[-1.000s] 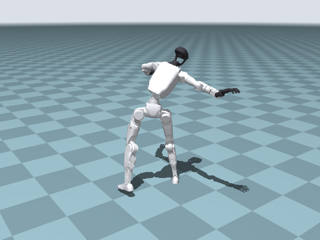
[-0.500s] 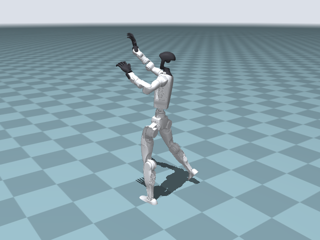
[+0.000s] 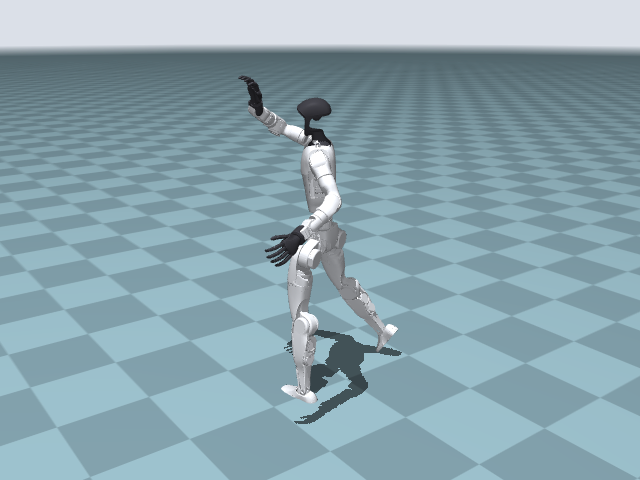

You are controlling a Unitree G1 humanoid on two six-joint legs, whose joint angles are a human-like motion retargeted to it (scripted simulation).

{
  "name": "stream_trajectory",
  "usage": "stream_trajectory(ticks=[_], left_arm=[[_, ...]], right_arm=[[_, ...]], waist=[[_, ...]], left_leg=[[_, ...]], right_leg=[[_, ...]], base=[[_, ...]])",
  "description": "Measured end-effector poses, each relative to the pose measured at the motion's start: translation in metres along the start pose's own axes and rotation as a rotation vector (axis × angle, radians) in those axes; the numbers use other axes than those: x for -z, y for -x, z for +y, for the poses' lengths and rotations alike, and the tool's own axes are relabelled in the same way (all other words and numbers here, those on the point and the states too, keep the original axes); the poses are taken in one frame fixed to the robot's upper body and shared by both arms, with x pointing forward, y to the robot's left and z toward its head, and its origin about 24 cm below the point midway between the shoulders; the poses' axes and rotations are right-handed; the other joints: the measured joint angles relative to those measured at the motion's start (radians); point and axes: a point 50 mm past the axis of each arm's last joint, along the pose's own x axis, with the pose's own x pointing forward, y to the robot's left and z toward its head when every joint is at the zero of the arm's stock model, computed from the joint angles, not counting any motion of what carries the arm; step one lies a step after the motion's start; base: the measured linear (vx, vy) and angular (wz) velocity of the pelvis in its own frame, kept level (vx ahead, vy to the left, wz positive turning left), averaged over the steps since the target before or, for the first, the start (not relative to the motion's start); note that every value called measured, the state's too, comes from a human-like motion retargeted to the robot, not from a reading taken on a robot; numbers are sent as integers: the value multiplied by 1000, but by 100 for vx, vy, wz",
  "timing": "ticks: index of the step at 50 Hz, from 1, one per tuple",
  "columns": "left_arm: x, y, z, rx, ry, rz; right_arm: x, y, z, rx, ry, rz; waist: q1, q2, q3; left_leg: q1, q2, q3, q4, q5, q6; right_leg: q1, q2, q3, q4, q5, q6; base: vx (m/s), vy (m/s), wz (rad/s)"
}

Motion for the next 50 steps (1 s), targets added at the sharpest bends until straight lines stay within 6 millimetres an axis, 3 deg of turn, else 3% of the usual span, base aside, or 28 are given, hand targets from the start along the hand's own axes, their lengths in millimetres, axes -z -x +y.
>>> stream_trajectory(ticks=[4,10,13,15,17,19,23,26,29,31,33,35,37,40,42,45,46,50], left_arm=[[7,1,38,-79,-12,76],[-42,4,97,-305,-159,-74],[-62,12,108,-483,-168,-195],[-65,16,108,-592,-153,-242],[-52,19,108,-669,-160,-207],[-23,20,110,-712,-191,-84],[71,39,105,-724,-172,361],[128,57,70,-745,47,656],[140,51,10,-680,255,739],[123,32,-34,-539,299,662],[87,10,-71,-392,234,498],[38,-9,-101,-283,38,262],[-12,-23,-117,-232,-262,-6],[-73,-36,-129,-221,-684,-338],[-98,-43,-135,-206,-830,-430],[-118,-52,-136,-171,-915,-436],[-124,-53,-134,-182,-910,-439],[-134,-59,-120,-209,-1001,-464]], right_arm=[[-2,57,22,-233,-46,-64],[5,157,36,-693,-105,-51],[15,213,34,-851,-125,53],[22,252,29,-910,-104,142],[28,288,22,-933,-76,251],[32,319,11,-932,-63,380],[37,365,-15,-908,-28,623],[48,390,-39,-880,89,757],[64,412,-65,-862,246,883],[75,427,-85,-853,348,972],[83,441,-107,-820,444,1062],[87,454,-132,-763,539,1151],[88,467,-154,-710,613,1232],[86,486,-181,-645,678,1353],[85,498,-195,-596,693,1452],[85,512,-220,-497,713,1586],[87,514,-228,-463,723,1620],[98,505,-265,-335,807,1657]], waist=[[-4,-27,14],[5,-36,47],[2,-22,64],[-12,-14,74],[-47,-5,81],[-102,5,90],[-270,43,114],[-413,72,146],[-555,86,183],[-641,85,206],[-711,80,223],[-761,75,238],[-803,71,243],[-863,67,244],[-899,66,244],[-942,57,237],[-959,65,241],[-1017,73,254]], left_leg=[[-8,-33,61,-11,12,10],[-4,-24,204,-7,11,12],[1,6,300,0,12,10],[4,27,365,4,16,8],[7,47,427,9,22,7],[13,68,485,14,31,5],[36,118,588,22,64,4],[53,163,658,32,104,-1],[73,200,711,39,157,4],[83,219,732,55,190,10],[88,232,740,79,220,18],[89,241,736,112,246,24],[82,245,718,148,270,28],[64,242,670,203,305,30],[45,235,630,239,328,27],[26,209,579,283,358,13],[11,205,561,294,376,13],[-14,172,517,321,428,-7]], right_leg=[[-14,-83,-98,-19,-86,0],[-28,-166,-350,-57,-245,-17],[-33,-170,-495,-106,-314,-16],[-39,-161,-576,-144,-359,-11],[-56,-143,-618,-174,-404,-6],[-83,-123,-618,-189,-448,-7],[-154,-70,-532,-172,-519,-31],[-205,-19,-456,-149,-544,-49],[-227,35,-399,-158,-543,-66],[-230,63,-369,-169,-539,-73],[-231,84,-338,-178,-536,-78],[-234,100,-305,-184,-533,-81],[-239,112,-271,-185,-533,-84],[-249,123,-221,-187,-532,-88],[-257,127,-190,-192,-529,-89],[-297,119,-150,-138,-550,-54],[-287,123,-133,-183,-529,-69],[-290,118,-73,-250,-492,-63]], base=[[-9,-2,-69],[-10,-17,-123],[-11,-27,-170],[-11,-32,-175],[-11,-35,-168],[-10,-38,-156],[-7,-39,-138],[-4,-39,-122],[-1,-36,-108],[2,-32,-98],[4,-28,-95],[4,-24,-95],[5,-19,-91],[4,-14,-84],[4,-9,-77],[4,-5,-76],[2,-2,-71],[1,2,-73]])
